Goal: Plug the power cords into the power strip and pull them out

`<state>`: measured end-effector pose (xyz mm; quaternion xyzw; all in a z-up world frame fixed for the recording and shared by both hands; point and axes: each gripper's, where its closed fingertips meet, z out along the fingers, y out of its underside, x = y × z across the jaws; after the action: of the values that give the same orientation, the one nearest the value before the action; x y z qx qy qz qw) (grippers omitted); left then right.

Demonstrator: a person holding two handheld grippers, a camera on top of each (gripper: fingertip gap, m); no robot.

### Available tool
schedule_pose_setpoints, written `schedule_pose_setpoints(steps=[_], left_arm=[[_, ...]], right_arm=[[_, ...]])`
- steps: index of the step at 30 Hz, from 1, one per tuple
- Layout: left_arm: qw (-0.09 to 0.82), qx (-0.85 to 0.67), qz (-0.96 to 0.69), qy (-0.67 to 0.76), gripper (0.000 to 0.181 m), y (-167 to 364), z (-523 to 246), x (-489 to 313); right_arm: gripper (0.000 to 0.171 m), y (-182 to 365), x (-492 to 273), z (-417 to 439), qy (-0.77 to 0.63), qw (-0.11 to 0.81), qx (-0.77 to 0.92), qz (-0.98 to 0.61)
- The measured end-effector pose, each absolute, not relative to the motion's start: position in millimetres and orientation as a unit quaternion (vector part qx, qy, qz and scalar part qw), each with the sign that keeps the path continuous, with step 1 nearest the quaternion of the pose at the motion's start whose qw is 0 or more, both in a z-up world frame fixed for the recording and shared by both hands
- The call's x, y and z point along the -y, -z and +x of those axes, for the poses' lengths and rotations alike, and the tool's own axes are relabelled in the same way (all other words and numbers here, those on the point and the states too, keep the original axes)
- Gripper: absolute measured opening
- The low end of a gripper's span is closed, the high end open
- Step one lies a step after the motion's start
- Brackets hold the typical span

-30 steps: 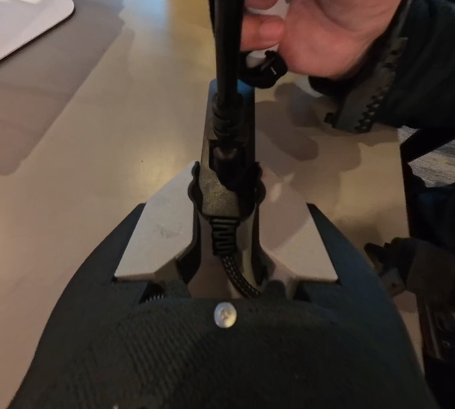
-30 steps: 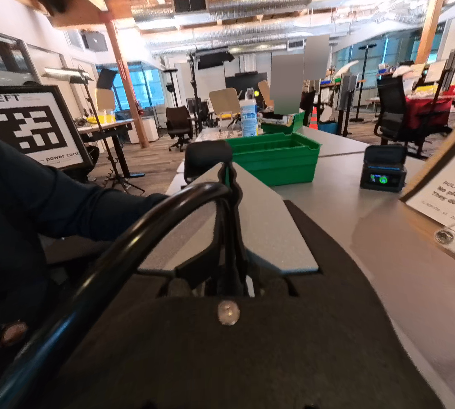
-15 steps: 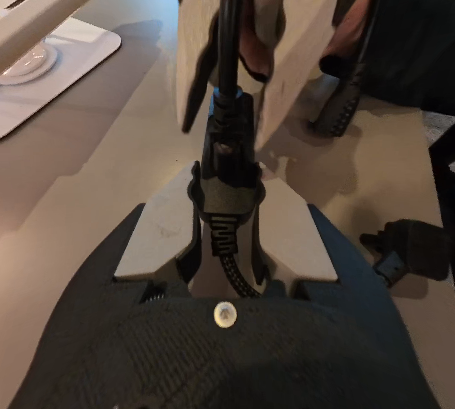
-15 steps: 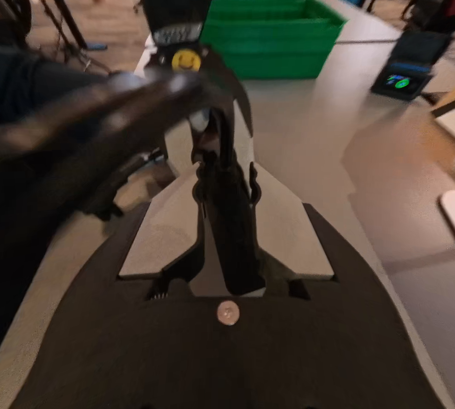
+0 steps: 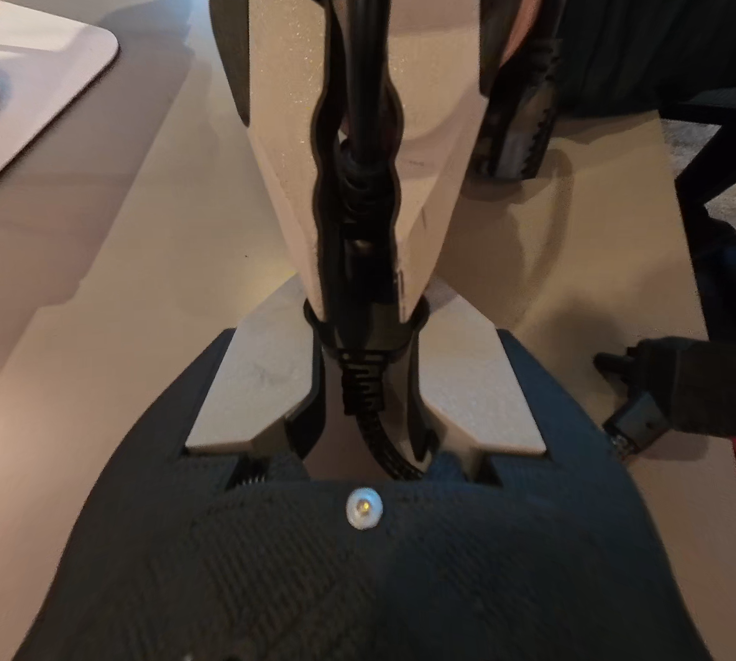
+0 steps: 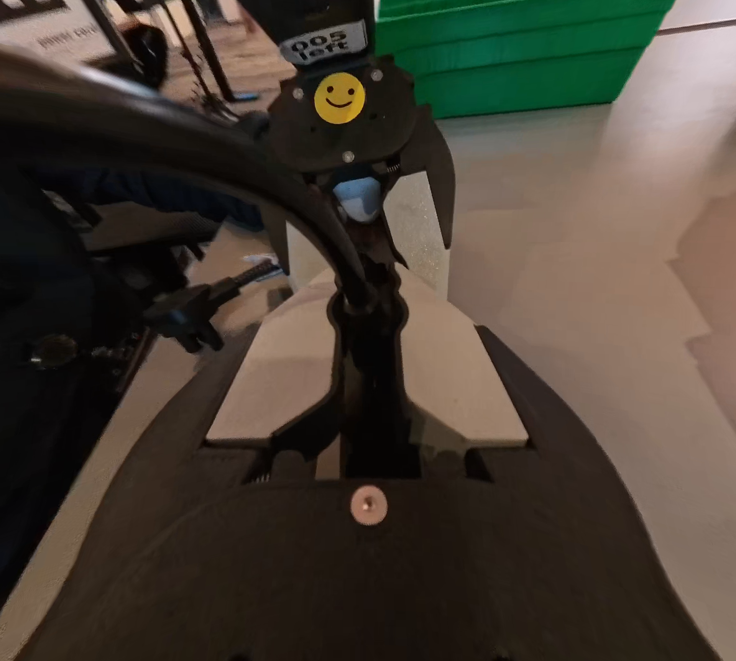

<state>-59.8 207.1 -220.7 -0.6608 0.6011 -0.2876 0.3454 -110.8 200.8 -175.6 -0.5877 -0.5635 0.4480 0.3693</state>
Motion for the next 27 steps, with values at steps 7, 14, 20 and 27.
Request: schedule_pose_setpoints(steps=[7,14,20,27], left_arm=[[0.312,-0.619,-0.672,0.262,0.041,235.3,-62.5,-205.0],[0.299,-0.605,-0.686,0.271,0.042,237.2,-62.1,-207.4],[0.336,-0.577,-0.682,0.299,0.049,221.4,-55.7,-208.3],[0.31,-0.553,-0.7,0.328,0.042,221.9,-57.0,-206.6]], right_arm=[[0.017,189.8,-200.0,-113.7,-0.401,0.366,0.595,-0.592],[0.013,190.9,-205.2,-113.6,-0.399,0.365,0.594,-0.596],[0.013,174.0,-204.4,-114.2,-0.469,0.359,0.556,-0.585],[0.012,173.7,-206.7,-115.4,-0.459,0.371,0.546,-0.594]])
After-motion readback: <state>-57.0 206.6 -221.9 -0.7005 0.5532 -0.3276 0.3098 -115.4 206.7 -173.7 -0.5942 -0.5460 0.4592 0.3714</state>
